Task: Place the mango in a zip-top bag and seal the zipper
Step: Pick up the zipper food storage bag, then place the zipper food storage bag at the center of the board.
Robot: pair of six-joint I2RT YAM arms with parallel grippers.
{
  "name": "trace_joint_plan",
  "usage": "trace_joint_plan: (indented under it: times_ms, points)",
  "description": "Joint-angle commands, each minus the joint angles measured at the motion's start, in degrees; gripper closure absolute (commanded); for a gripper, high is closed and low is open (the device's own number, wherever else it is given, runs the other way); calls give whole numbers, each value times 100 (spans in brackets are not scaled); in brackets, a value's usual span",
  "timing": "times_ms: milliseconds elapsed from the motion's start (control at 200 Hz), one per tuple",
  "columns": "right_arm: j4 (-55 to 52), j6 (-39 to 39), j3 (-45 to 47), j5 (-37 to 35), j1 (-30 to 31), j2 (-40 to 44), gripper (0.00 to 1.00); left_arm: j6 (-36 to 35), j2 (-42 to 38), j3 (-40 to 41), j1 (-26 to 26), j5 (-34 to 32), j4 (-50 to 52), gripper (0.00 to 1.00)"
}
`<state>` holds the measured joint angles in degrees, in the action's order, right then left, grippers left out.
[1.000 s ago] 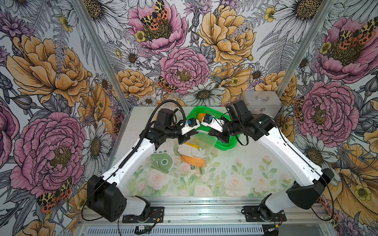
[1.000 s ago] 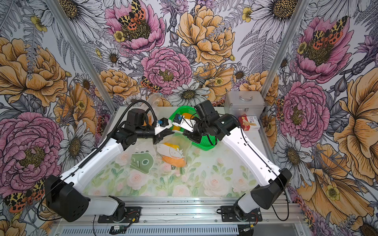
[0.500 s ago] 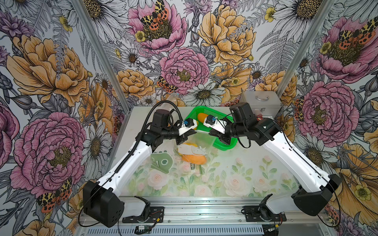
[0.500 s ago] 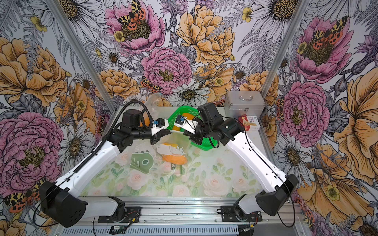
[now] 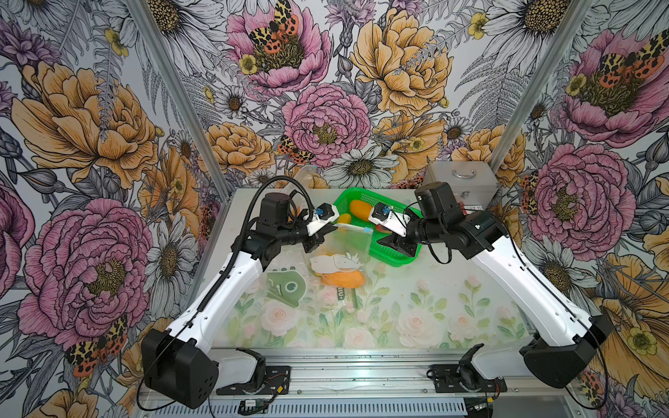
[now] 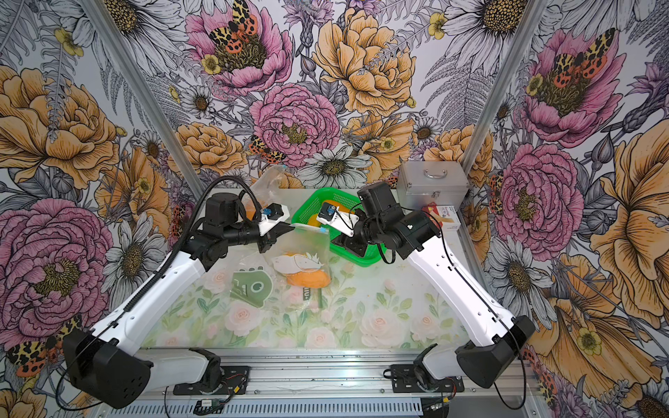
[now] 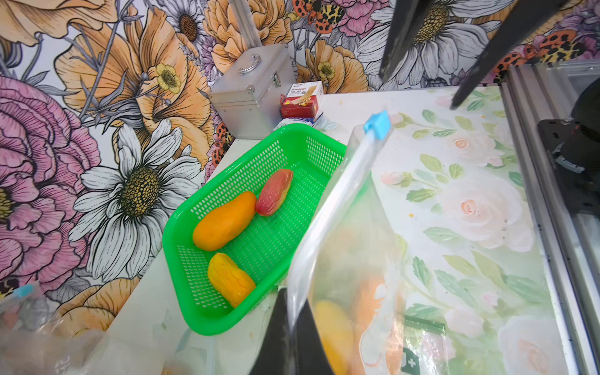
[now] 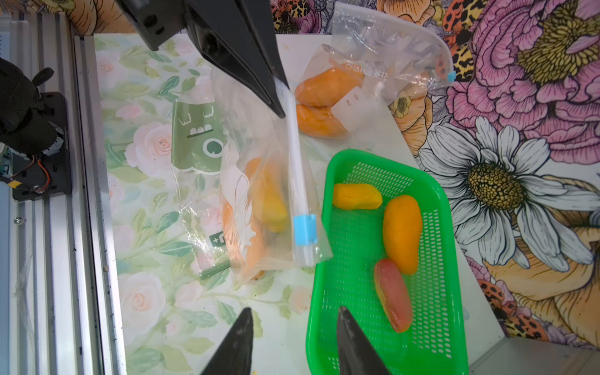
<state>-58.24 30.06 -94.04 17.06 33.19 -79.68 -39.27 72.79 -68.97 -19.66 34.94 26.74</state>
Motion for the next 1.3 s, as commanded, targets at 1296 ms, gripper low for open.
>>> trace_joint_plan:
  times_ms: [1296]
  points:
    - [1525,-2931,460,-1593,26,638,1,3530,-1173,-739,2739,-4310,423,100]
